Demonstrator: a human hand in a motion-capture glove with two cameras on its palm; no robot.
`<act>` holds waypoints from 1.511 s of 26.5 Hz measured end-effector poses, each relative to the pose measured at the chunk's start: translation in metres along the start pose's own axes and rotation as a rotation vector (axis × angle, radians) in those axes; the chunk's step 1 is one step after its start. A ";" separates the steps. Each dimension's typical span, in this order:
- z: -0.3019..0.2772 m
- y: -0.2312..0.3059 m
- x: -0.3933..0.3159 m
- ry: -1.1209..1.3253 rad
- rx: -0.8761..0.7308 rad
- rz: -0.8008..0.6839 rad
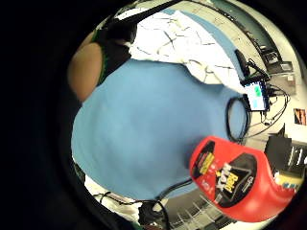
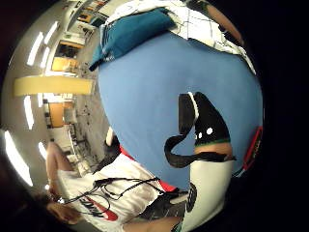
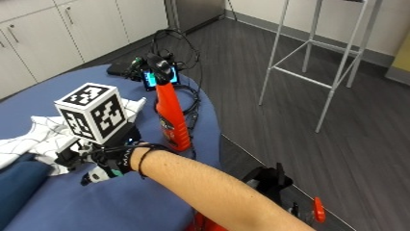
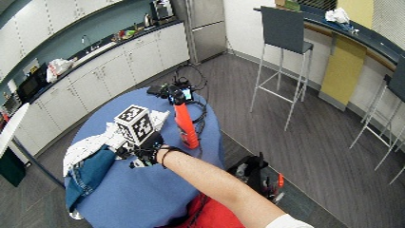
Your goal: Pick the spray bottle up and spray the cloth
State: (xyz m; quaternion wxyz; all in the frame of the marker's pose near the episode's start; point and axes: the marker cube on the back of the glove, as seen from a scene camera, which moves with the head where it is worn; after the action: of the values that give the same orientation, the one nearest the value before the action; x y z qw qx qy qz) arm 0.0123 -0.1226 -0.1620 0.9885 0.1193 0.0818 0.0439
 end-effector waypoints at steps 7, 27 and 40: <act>-0.025 -0.010 -0.003 0.018 0.045 0.003; -0.090 -0.004 -0.034 0.031 0.246 -0.067; -0.140 0.172 0.058 -0.270 0.825 -0.054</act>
State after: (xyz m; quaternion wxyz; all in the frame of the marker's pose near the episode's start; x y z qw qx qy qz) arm 0.0332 0.0823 -0.2634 0.8606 0.5069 -0.0344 -0.0343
